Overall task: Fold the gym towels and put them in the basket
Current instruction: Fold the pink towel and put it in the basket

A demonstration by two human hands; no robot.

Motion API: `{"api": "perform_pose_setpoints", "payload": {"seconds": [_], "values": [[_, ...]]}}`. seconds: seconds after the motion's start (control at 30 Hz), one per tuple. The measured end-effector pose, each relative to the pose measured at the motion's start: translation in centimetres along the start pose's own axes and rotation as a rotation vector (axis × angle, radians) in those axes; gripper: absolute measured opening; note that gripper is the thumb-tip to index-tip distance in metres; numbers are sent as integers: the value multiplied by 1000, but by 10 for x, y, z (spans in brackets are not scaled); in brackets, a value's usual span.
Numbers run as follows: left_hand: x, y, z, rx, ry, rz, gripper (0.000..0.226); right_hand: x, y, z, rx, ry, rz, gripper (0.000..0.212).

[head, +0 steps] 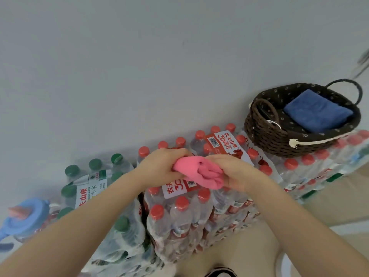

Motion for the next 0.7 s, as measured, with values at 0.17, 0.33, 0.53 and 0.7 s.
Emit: {"api": "perform_pose_setpoints", "payload": {"seconds": [0.17,0.33,0.53,0.7], "values": [[22,29,-14,106,-136,122,32,14,-26,38,533,-321,-343,33],[34,70,-44,83,-230,284,15,22,-40,65,608,-1031,-266,73],[27,127,-51,180,-670,176,52,102,-54,84,646,-499,-539,41],[12,189,-82,167,-1051,111,50,181,-59,89,549,-35,-721,25]]}}
Point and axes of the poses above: each hand's wrist, its own y-axis towards the middle knuckle, its own x-axis out of the back of the hand, z = x × y, the point moved 3 cm from there along y, towards the middle knuckle, and after that the axes turned 3 degrees about z, right-handed, at the moved point
